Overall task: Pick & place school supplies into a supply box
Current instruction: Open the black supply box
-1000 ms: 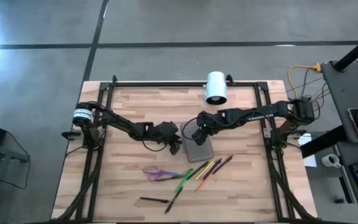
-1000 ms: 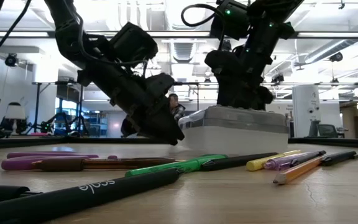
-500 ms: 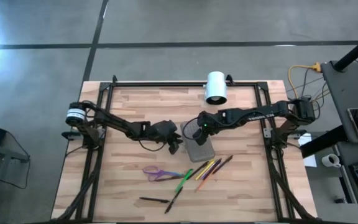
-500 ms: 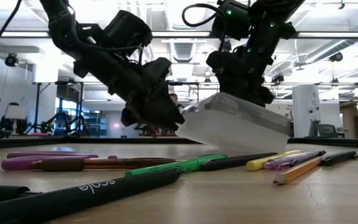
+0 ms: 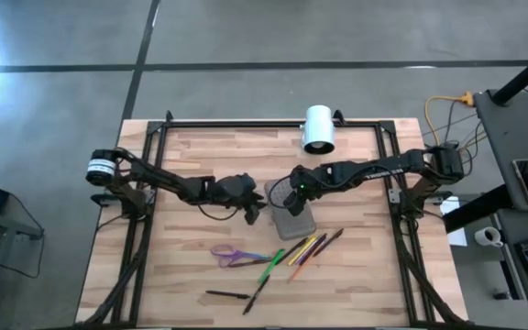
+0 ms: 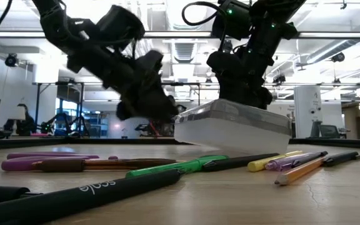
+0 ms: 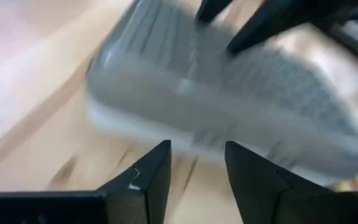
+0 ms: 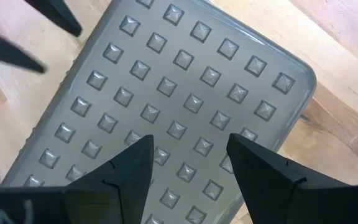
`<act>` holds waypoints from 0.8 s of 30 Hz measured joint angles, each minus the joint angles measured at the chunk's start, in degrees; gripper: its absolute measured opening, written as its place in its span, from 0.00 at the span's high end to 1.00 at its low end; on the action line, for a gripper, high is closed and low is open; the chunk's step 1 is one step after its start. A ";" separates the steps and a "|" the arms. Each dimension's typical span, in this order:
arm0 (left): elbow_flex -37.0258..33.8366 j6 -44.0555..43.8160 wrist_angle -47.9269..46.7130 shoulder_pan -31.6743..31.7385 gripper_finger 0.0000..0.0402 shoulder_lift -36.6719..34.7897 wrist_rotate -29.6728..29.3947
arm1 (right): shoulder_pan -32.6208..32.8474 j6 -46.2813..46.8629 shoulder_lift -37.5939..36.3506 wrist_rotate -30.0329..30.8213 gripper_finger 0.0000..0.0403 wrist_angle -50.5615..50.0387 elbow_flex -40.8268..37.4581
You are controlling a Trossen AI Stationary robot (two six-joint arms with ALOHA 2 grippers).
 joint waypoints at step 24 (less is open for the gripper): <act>4.73 -4.82 4.57 -1.26 0.66 11.98 0.53 | -0.09 -0.28 0.04 -0.50 0.49 -1.00 -0.04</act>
